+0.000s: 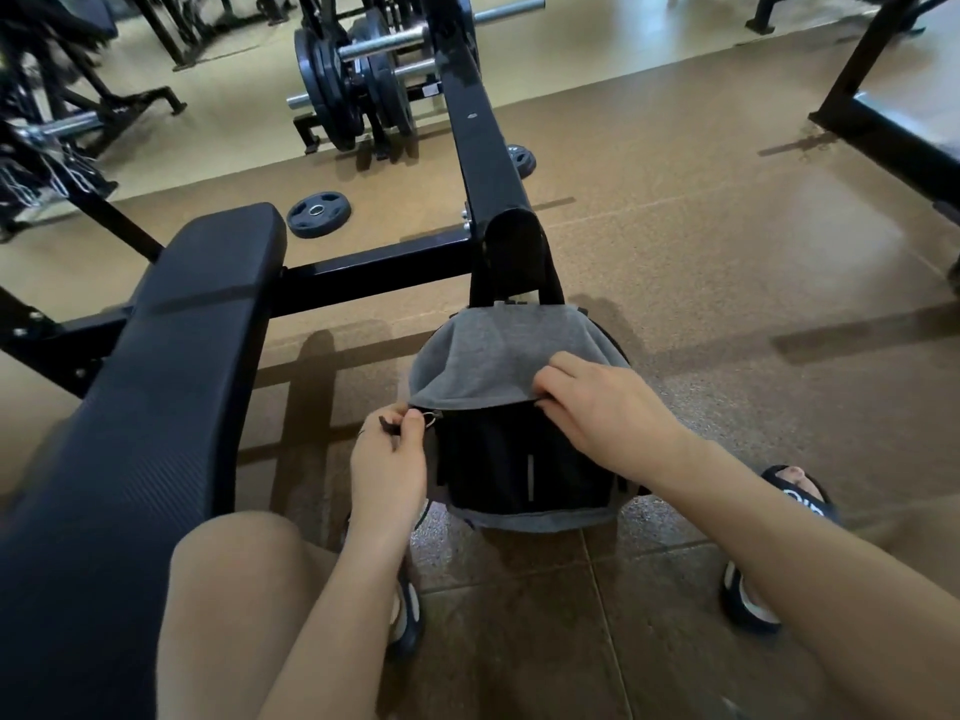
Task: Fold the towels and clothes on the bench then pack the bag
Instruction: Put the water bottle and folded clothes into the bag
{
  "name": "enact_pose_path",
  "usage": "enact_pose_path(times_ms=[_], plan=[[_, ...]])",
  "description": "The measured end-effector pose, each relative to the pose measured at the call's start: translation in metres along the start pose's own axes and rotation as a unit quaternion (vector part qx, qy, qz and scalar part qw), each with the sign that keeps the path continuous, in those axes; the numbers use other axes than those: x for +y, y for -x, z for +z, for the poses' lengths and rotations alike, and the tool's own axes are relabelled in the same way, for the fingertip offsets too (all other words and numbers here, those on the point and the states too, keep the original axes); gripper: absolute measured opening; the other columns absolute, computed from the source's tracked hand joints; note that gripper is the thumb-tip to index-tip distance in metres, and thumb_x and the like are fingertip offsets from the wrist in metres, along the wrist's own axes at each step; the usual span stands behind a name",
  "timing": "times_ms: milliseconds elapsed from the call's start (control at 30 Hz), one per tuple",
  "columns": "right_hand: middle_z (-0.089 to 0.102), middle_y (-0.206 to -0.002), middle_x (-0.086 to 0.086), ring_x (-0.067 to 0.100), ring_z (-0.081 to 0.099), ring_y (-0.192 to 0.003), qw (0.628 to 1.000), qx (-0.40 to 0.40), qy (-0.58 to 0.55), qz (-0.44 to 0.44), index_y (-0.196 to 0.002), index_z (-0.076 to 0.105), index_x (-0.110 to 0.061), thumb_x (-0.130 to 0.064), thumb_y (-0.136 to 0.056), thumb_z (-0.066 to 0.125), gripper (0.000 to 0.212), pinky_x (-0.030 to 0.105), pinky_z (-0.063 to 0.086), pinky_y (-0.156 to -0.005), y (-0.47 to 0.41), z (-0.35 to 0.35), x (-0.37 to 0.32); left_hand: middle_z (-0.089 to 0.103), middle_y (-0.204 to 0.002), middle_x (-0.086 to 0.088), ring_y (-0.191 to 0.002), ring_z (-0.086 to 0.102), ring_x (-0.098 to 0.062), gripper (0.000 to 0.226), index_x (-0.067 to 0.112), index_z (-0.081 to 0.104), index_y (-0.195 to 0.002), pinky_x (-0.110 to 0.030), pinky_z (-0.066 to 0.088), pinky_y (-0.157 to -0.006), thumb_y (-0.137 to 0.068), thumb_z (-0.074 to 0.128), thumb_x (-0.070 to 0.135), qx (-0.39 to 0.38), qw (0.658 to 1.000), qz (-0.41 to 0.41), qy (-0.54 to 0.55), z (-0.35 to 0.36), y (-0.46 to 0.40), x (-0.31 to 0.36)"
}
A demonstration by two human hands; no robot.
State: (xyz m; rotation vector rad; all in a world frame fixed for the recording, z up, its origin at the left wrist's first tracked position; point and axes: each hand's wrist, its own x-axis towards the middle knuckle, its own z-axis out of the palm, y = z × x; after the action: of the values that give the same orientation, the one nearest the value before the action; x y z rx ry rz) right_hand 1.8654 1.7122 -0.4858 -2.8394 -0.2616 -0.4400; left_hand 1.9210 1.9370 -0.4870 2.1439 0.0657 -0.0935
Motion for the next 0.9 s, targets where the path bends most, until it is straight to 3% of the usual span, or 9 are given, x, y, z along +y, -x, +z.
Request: enact_pose_path(times_ms=[67,200,333,400,467,567,667,800,900], plan=[[0.059,-0.093,-0.001,0.019,0.062,-0.075,1.000,-0.001,0.000,0.009,-0.096,0.061,-0.017,-0.026,-0.096,0.055,0.011,0.033,0.049,-0.055,0.000,0.000,0.003,0.065,-0.101,0.005,-0.098,0.060,-0.016,0.022,0.021,0.065,-0.110,-0.035,0.046,-0.086,-0.105,0.047,0.031,-0.009,0.998,-0.058,0.038,-0.001,-0.006,-0.007],[0.055,-0.091,0.000,0.021,0.059,-0.075,1.000,-0.001,0.020,0.011,-0.093,0.058,-0.016,-0.021,-0.091,0.059,0.005,0.029,0.043,-0.056,0.001,0.001,-0.001,0.072,-0.105,0.000,-0.100,0.066,-0.017,0.023,0.025,0.070,-0.105,-0.034,0.050,-0.083,-0.104,0.049,0.035,-0.029,0.983,-0.123,0.131,0.005,-0.007,-0.020],[0.055,-0.113,0.002,0.023,0.052,-0.101,0.999,-0.007,0.048,-0.023,-0.119,0.057,-0.019,-0.029,-0.087,0.064,0.034,0.039,0.047,-0.085,-0.004,0.006,-0.021,0.067,-0.099,0.005,-0.094,0.060,-0.008,0.023,0.021,0.065,-0.107,-0.025,0.044,-0.074,-0.106,0.044,0.029,-0.028,0.998,-0.023,0.051,0.005,-0.001,-0.011],[0.054,-0.123,0.002,0.024,0.050,-0.114,0.997,-0.023,0.053,-0.059,-0.129,0.054,-0.019,-0.034,-0.086,0.067,0.047,0.039,0.044,-0.097,-0.012,0.012,-0.036,0.065,-0.092,0.002,-0.088,0.060,-0.011,0.022,0.019,0.063,-0.100,-0.032,0.045,-0.074,-0.106,0.044,0.028,-0.017,1.000,0.015,0.014,0.005,0.002,-0.008],[0.055,-0.123,0.002,0.024,0.051,-0.116,0.994,-0.023,0.063,-0.083,-0.127,0.055,-0.017,-0.032,-0.086,0.065,0.045,0.040,0.041,-0.102,-0.023,0.024,-0.051,0.062,-0.087,-0.003,-0.083,0.059,-0.020,0.025,0.017,0.059,-0.093,-0.045,0.048,-0.080,-0.105,0.044,0.033,-0.015,0.999,0.027,-0.019,0.006,0.003,-0.011],[0.059,-0.111,0.002,0.024,0.054,-0.103,0.993,0.011,0.067,-0.100,-0.111,0.059,-0.016,-0.023,-0.089,0.061,0.023,0.038,0.044,-0.092,-0.042,0.040,-0.062,0.062,-0.089,-0.003,-0.086,0.062,-0.023,0.031,0.021,0.054,-0.086,-0.056,0.049,-0.086,-0.102,0.041,0.043,-0.023,0.998,0.036,-0.043,0.004,0.001,-0.019],[0.062,-0.099,0.000,0.022,0.055,-0.091,0.992,0.029,0.052,-0.111,-0.097,0.061,-0.018,-0.018,-0.086,0.067,0.013,0.035,0.044,-0.081,-0.058,0.046,-0.058,0.061,-0.091,-0.008,-0.085,0.060,-0.025,0.028,0.019,0.055,-0.087,-0.053,0.050,-0.083,-0.104,0.041,0.038,-0.036,0.998,0.031,-0.047,-0.001,-0.005,-0.020],[0.064,-0.098,-0.004,0.018,0.058,-0.090,0.994,0.016,0.030,-0.104,-0.097,0.063,-0.021,-0.022,-0.087,0.067,0.011,0.033,0.045,-0.079,-0.066,0.039,-0.053,0.065,-0.090,-0.015,-0.087,0.063,-0.032,0.028,0.011,0.058,-0.087,-0.051,0.051,-0.085,-0.104,0.048,0.031,-0.026,0.997,-0.064,0.037,-0.004,-0.017,-0.040],[0.065,-0.099,-0.004,0.019,0.059,-0.092,0.996,0.009,0.022,-0.083,-0.098,0.064,-0.021,-0.022,-0.087,0.065,0.011,0.035,0.047,-0.080,-0.065,0.035,-0.050,0.067,-0.092,-0.013,-0.089,0.065,-0.029,0.026,0.017,0.054,-0.080,-0.053,0.051,-0.091,-0.103,0.051,0.027,-0.020,0.985,-0.155,0.072,0.004,-0.024,-0.079]])
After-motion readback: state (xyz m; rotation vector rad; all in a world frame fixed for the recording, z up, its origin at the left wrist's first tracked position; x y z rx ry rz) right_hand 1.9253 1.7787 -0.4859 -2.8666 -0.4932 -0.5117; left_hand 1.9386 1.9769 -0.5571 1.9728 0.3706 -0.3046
